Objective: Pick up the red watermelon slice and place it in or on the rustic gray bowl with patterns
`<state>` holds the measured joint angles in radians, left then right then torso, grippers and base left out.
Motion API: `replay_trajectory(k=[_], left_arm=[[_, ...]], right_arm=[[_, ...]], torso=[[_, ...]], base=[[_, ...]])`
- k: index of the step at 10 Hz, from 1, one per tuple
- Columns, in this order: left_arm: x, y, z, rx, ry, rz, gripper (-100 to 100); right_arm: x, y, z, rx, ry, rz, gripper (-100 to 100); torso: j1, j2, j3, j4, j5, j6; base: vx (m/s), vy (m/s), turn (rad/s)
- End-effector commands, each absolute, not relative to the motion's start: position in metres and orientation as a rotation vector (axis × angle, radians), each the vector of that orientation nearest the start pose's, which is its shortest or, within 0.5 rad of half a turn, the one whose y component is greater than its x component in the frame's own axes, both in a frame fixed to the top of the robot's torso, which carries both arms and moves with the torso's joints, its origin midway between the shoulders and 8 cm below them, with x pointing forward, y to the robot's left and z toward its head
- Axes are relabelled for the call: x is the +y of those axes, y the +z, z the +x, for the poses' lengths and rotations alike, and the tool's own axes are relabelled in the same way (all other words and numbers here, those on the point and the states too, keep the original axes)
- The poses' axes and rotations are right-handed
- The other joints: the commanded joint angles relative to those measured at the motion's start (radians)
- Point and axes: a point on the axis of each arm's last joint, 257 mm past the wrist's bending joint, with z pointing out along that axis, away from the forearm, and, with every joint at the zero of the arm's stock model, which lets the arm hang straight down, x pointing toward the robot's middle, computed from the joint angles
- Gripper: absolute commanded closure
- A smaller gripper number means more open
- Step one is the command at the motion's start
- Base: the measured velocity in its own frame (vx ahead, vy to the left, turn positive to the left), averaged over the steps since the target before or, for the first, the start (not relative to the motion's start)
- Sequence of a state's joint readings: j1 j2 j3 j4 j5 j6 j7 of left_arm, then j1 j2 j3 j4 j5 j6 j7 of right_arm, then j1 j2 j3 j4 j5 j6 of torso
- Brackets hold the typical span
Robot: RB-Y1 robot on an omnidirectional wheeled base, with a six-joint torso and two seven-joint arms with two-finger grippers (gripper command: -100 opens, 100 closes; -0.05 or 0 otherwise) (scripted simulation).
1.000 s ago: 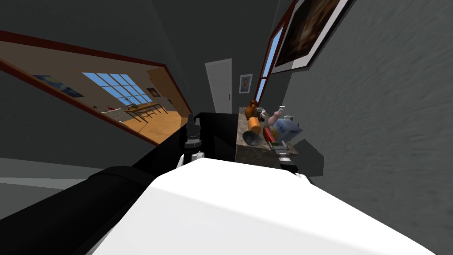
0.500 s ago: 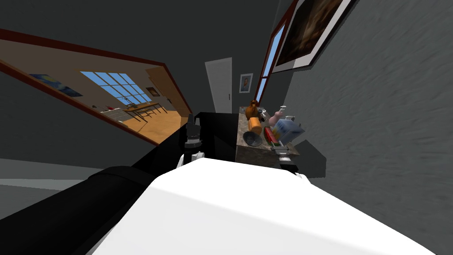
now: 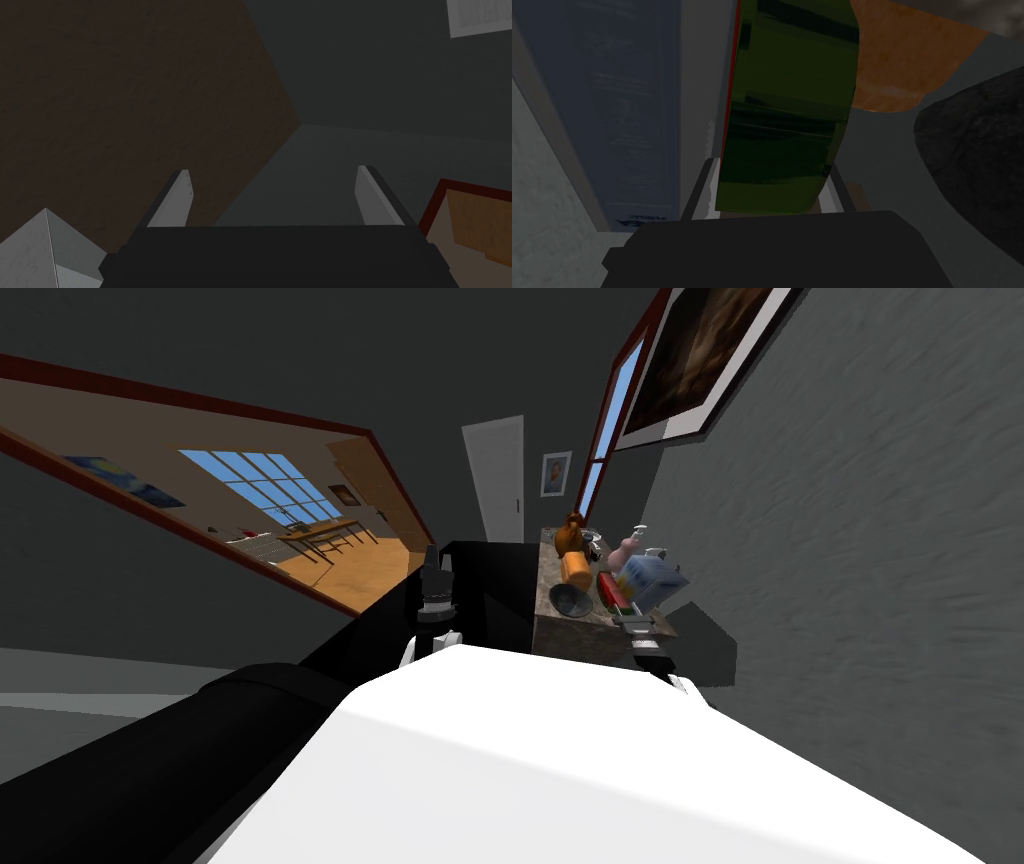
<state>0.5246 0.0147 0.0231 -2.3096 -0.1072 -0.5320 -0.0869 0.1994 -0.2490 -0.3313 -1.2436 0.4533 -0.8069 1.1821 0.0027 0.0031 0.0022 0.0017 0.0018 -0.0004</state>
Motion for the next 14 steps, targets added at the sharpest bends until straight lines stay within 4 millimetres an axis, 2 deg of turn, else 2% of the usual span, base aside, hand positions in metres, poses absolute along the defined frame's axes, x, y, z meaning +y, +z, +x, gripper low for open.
replay_trajectory(k=[1, 3, 7, 8, 9, 10, 14], left_arm=[[0.271, 0.035, 0.332, 0.678, -1.132, -0.51, 0], [0.271, 0.035, 0.332, 0.678, -1.132, -0.51, 0], [0.271, 0.035, 0.332, 0.678, -1.132, -0.51, 0], [0.271, 0.035, 0.332, 0.678, -1.132, -0.51, 0], [0.271, 0.035, 0.332, 0.678, -1.132, -0.51, 0], [0.271, 0.035, 0.332, 0.678, -1.132, -0.51, 0], [0.271, 0.035, 0.332, 0.678, -1.132, -0.51, 0]], right_arm=[[-0.396, -0.224, 0.431, 1.26, -0.23, -0.28, 100], [-0.391, -0.196, 0.441, 1.205, -0.219, -0.289, 100], [-0.38, -0.145, 0.458, 1.113, -0.189, -0.304, 100], [-0.373, -0.122, 0.465, 1.074, -0.175, -0.312, 100], [-0.37, -0.11, 0.468, 1.056, -0.168, -0.316, 100], [-0.364, -0.089, 0.473, 1.022, -0.156, -0.324, 100], [-0.35, -0.034, 0.481, 0.946, -0.129, -0.339, 100]], torso=[[0.0, 0.0, 0.0, 0.0, 0.0, 0.0], [0.007, 0.006, 0.004, 0.002, 0.003, -0.001], [0.008, 0.001, 0.002, 0.002, 0.004, -0.001], [0.009, 0.001, 0.002, 0.002, 0.004, -0.001], [0.014, 0.001, 0.002, 0.003, 0.006, -0.004], [0.016, 0.001, 0.002, 0.003, 0.007, -0.004], [0.019, 0.003, 0.004, 0.005, 0.008, -0.003]], base=[[-0.134, 0.073, -0.015], [-0.116, 0.095, 0.015], [-0.035, 0.069, 0.031], [-0.024, 0.11, 0.049], [-0.017, 0.118, 0.064], [-0.022, 0.115, 0.072], [-0.038, 0.138, 0.028]])
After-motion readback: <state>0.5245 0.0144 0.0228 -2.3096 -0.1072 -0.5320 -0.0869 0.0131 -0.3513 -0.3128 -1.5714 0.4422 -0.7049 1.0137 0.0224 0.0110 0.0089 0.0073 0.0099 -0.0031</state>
